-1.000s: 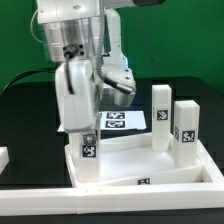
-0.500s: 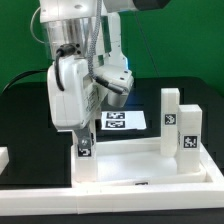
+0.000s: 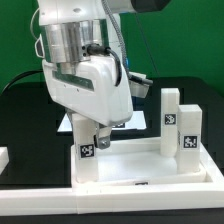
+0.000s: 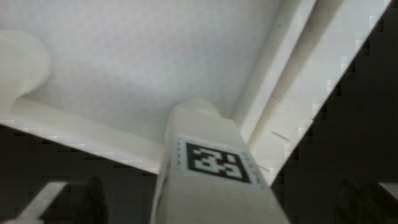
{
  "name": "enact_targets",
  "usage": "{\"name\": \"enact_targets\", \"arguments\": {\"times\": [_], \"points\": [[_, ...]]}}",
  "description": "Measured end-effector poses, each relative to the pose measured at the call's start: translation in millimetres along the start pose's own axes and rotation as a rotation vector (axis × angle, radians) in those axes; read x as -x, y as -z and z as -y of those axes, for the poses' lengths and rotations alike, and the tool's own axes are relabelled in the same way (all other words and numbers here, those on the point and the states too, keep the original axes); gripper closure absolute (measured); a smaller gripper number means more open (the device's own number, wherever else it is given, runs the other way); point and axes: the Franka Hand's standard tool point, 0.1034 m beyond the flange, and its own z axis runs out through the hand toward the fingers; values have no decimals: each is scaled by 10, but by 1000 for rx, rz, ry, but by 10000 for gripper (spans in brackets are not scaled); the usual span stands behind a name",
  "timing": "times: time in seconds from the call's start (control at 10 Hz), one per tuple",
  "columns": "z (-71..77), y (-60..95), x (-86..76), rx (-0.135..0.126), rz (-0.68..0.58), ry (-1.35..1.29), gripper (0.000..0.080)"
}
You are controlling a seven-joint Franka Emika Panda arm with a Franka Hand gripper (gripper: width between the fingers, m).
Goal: Assemble desk
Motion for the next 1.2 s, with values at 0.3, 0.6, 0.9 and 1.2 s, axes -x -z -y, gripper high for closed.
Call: {"name": "enact_targets", "arguments": {"times": [0.3,0.6,0.9,1.2], "points": [[-2,46,2,29,-1,435,150],[-92,-6,-49,38,3,819,150],[-92,-10,-52,40,2,767,322],[-88,-14,-45,39,-1,588,512]]}}
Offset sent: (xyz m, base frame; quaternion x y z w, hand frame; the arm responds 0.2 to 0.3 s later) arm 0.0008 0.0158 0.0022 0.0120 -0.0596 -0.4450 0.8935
